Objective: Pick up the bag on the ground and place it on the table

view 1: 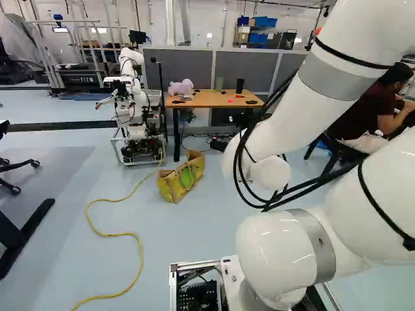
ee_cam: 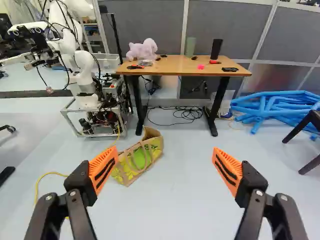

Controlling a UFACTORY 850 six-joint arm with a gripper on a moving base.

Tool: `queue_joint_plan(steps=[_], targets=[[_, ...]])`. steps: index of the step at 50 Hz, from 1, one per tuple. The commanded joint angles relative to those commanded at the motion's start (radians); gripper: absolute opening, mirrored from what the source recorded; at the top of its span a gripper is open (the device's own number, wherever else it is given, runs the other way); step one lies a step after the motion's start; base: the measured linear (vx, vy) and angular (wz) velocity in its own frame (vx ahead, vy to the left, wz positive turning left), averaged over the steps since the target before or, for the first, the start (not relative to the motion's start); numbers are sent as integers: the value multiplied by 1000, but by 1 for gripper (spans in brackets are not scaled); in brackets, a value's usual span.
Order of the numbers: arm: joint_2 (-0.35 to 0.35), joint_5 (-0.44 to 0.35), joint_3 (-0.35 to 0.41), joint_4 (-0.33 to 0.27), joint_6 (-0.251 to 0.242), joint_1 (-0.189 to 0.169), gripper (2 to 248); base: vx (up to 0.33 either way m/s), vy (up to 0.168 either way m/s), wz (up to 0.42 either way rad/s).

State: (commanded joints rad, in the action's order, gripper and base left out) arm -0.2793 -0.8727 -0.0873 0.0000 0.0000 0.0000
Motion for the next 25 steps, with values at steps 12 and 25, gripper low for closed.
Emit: queue_joint_plan(steps=[12,25], targets=[[0,0,0,0,0,0,247,1,-2,-12],[0,0,0,0,0,0,247,40,-19,-109]])
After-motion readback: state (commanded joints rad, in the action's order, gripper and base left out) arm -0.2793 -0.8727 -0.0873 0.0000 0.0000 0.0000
